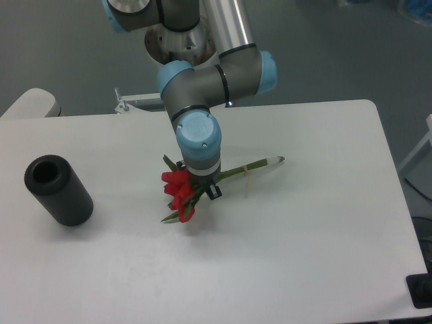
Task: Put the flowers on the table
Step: 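Open the gripper to release the tulips onto the table, then raise the open gripper up and away from the tulips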
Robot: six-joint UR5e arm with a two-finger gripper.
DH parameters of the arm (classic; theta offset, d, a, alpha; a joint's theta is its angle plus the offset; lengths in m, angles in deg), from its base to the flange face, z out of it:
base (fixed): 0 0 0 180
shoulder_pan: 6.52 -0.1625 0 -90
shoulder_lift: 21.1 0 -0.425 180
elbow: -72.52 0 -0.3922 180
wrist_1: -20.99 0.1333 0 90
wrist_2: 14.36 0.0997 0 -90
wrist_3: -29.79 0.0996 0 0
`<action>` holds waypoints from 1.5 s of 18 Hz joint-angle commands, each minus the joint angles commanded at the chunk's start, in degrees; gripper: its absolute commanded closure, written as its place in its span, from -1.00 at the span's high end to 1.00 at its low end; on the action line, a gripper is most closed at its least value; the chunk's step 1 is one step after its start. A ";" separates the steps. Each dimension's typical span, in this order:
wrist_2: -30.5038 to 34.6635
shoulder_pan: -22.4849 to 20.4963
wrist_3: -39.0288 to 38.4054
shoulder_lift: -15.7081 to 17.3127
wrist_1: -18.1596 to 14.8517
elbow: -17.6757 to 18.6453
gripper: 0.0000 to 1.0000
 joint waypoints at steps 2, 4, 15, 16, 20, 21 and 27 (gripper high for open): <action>-0.09 0.62 -0.09 0.00 0.00 0.09 0.59; -0.87 0.97 -0.35 -0.09 0.00 0.09 1.00; -2.02 -3.06 1.31 -2.90 -0.79 -7.90 1.00; -2.02 -3.42 2.19 -3.60 -0.79 -9.30 1.00; -1.76 -4.03 2.64 -7.72 -0.97 -15.54 1.00; -1.76 -4.73 2.55 -8.43 -0.97 -16.69 1.00; -1.93 -7.90 2.81 -13.35 -0.97 -22.58 1.00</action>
